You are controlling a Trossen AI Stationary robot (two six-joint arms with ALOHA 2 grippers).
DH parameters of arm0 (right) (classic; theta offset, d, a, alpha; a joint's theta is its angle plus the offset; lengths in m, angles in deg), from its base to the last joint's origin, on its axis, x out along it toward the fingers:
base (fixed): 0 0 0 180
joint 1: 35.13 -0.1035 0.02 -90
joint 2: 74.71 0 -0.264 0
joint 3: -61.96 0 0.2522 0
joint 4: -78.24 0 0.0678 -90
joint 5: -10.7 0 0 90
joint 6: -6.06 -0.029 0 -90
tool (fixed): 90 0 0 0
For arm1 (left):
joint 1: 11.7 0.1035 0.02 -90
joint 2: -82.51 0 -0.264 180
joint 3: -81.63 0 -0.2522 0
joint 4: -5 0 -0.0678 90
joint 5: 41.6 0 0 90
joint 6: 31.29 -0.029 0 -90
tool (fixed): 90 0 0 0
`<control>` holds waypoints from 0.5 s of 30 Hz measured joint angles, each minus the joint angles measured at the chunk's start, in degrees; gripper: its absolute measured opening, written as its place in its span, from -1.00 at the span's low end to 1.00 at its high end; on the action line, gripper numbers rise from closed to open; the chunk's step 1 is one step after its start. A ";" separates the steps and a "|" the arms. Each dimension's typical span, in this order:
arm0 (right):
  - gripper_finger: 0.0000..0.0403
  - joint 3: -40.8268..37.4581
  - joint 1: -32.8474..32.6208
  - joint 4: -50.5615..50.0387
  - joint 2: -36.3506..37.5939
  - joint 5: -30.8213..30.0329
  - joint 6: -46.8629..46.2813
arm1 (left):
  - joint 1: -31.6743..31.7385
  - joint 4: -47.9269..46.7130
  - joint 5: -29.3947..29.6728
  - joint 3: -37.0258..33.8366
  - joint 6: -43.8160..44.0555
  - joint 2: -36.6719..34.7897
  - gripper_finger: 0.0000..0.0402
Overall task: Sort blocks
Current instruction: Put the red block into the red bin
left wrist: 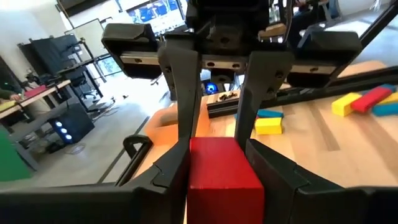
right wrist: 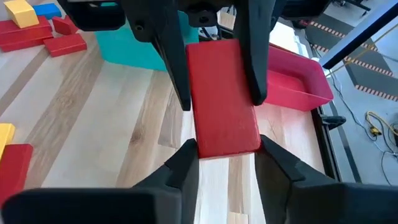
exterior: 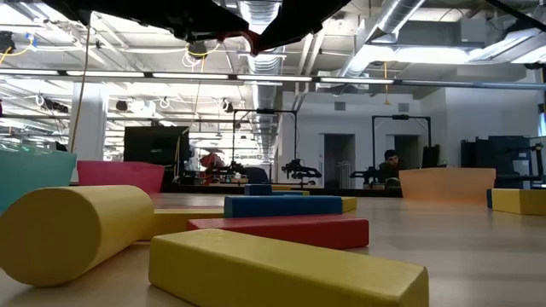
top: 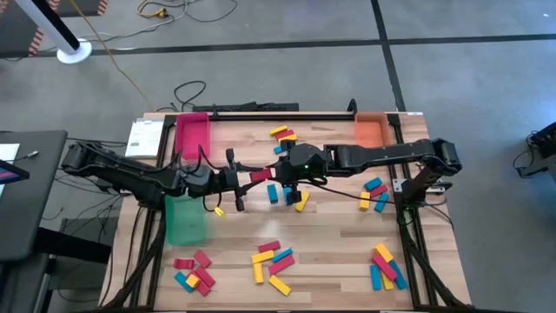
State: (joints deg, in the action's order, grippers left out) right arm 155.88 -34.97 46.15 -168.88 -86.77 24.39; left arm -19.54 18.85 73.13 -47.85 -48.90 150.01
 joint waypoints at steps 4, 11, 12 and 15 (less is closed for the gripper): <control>-0.09 0.04 0.32 -1.28 0.17 -1.59 -0.55 | 0.11 -1.22 3.88 -0.26 -2.06 -0.14 -0.36; 0.20 0.11 0.30 -4.43 0.17 -8.19 -0.55 | 1.35 -6.37 12.37 -0.20 -4.68 -2.26 -0.36; 0.22 0.11 0.32 -5.26 0.17 -8.39 -0.85 | 1.84 -7.18 13.48 -0.20 -4.94 -2.75 -0.36; 0.23 0.09 0.32 -8.81 0.17 -9.06 -2.65 | 3.52 -10.55 17.28 -0.20 -5.33 -4.96 -0.36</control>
State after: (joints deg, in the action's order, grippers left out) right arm 155.97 -34.64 37.35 -168.71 -95.83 21.74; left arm -16.01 8.29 90.41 -48.05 -54.23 145.05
